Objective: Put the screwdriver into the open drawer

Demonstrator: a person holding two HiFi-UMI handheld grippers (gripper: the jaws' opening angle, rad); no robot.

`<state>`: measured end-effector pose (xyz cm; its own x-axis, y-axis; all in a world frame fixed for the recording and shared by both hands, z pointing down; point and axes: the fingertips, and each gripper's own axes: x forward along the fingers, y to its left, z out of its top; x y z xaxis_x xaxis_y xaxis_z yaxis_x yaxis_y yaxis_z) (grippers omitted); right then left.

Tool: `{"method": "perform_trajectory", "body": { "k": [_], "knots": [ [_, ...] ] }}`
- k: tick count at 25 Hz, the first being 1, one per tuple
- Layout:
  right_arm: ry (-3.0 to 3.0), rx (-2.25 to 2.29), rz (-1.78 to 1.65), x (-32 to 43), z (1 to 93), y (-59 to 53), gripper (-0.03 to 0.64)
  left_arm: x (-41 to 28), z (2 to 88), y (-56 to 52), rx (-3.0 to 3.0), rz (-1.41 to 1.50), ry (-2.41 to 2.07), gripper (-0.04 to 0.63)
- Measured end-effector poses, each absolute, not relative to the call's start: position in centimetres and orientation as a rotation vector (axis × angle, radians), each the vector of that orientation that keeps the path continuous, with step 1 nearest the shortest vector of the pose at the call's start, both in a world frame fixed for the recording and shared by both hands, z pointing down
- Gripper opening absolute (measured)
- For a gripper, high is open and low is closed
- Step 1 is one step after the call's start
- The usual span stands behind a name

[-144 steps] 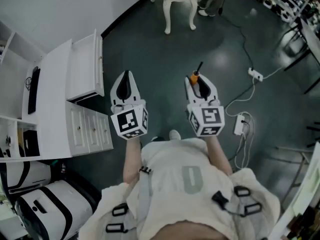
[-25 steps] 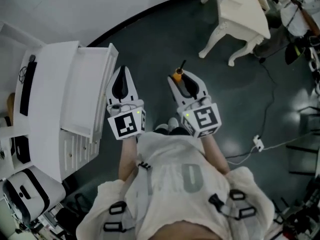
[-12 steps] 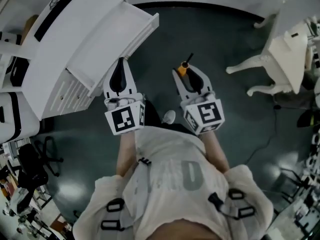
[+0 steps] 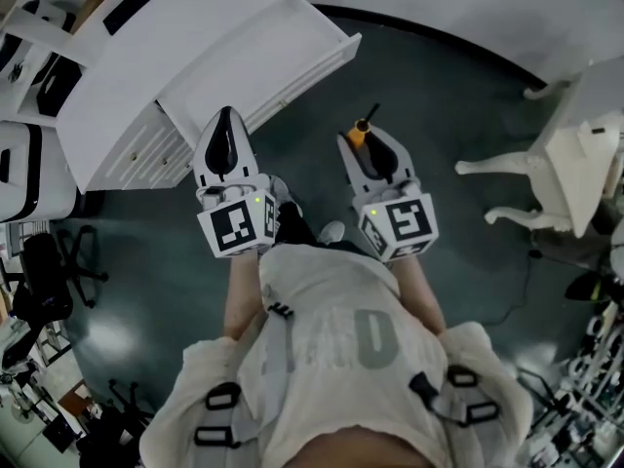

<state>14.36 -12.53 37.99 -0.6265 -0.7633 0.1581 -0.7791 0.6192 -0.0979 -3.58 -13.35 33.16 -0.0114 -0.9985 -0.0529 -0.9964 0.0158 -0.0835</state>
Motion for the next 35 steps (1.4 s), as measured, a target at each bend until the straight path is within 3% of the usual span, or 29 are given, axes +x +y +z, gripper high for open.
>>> {"method": "perform_trajectory", "body": {
  "k": [28,35],
  "knots": [
    [-2.865,0.819,0.061,-12.5,35.9,-22.3,0.117,-28.1,33.2,-18.0,-1.821,0.061,2.455,0.005],
    [-2.904,0.57,0.095,-17.2,37.0,-25.5,0.117,-31.1,34.1,-20.3,-1.75,0.039,2.571,0.005]
  ]
}}
